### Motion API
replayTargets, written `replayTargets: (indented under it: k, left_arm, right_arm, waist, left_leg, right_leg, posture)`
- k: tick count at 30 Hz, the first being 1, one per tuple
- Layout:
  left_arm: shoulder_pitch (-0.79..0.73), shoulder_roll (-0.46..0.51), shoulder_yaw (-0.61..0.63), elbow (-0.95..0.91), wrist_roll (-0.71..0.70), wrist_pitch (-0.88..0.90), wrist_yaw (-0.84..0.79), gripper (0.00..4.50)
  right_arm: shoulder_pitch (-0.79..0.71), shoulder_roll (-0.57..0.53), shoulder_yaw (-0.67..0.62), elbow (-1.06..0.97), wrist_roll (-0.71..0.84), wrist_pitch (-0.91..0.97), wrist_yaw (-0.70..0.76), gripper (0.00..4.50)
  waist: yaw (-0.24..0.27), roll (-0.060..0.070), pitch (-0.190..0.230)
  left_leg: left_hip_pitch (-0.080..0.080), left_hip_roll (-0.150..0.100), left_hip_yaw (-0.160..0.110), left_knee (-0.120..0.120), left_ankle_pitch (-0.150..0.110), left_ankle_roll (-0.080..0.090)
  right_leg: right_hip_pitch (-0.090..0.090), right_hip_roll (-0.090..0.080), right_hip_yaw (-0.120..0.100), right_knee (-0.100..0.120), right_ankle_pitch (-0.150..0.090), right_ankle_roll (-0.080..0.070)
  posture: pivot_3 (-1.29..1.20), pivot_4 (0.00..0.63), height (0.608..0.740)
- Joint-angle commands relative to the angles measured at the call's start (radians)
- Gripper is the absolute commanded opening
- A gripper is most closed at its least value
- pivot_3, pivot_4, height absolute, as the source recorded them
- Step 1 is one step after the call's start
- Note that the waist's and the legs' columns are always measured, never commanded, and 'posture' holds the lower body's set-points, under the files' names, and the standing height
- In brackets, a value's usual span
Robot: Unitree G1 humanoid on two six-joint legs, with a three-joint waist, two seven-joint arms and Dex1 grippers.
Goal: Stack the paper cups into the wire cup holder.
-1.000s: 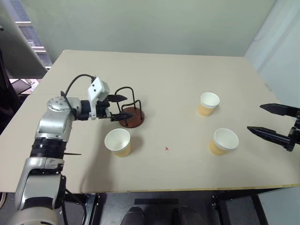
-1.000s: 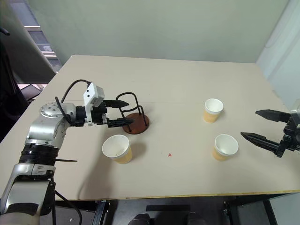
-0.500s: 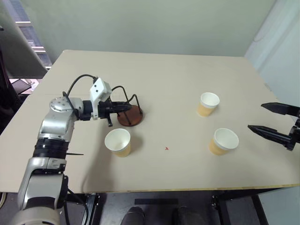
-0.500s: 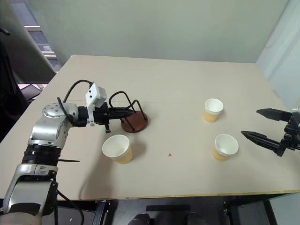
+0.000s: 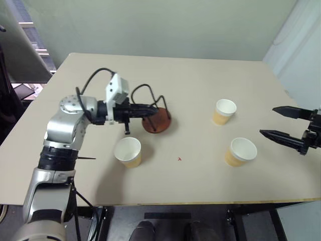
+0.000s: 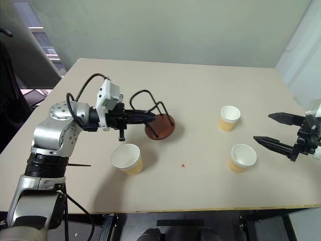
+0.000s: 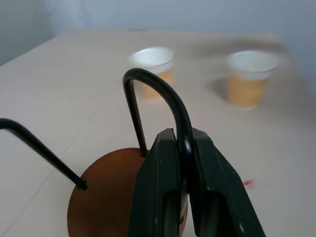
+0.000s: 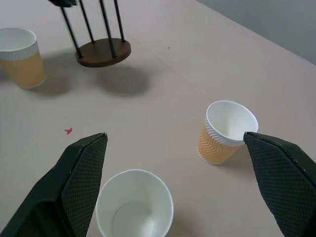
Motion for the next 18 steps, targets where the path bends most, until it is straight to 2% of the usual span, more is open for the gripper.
replayTargets:
  k: [1, 7, 13, 18]
  left_arm:
    - [-0.009, 0.001, -0.059, -0.150, -0.038, 0.033, -0.058, 0.04]
    - [0.018, -0.027, -0.160, -0.166, 0.020, 0.027, -0.049, 0.04]
    - [0.058, -0.046, -0.188, -0.170, 0.024, 0.035, -0.050, 0.04]
    - [0.092, -0.052, -0.227, -0.206, 0.016, 0.045, -0.076, 0.04]
  right_arm:
    - [-0.024, -0.021, 0.021, -0.004, 0.006, -0.027, 0.029, 4.50]
    - [-0.041, -0.005, 0.087, -0.058, 0.035, -0.020, 0.054, 4.50]
    - [-0.031, -0.005, 0.130, -0.111, 0.029, -0.019, 0.049, 4.50]
    - [0.055, -0.061, 0.164, -0.212, -0.012, -0.037, 0.105, 4.50]
  waist:
    - [0.001, 0.000, 0.000]
    - [0.000, 0.000, 0.000]
    - [0.000, 0.000, 0.000]
    - [0.007, 0.000, 0.000]
  left_leg:
    - [0.000, 0.000, 0.000, 0.000, 0.000, 0.000]
    - [0.001, 0.001, 0.000, 0.002, 0.000, 0.000]
    - [0.001, 0.001, 0.000, 0.004, -0.001, 0.002]
    - [0.001, 0.001, -0.001, 0.004, -0.001, 0.002]
  right_leg:
    - [0.000, 0.000, 0.000, 0.000, 0.000, 0.000]
    - [0.001, -0.001, 0.001, 0.001, 0.000, 0.001]
    - [0.002, -0.001, 0.001, 0.001, 0.001, 0.002]
    - [0.003, -0.001, 0.001, 0.000, 0.001, 0.002]
  posture:
    - [0.00, 0.150, 0.740]
    - [0.00, 0.150, 0.740]
    - [0.00, 0.150, 0.740]
    - [0.00, 0.150, 0.740]
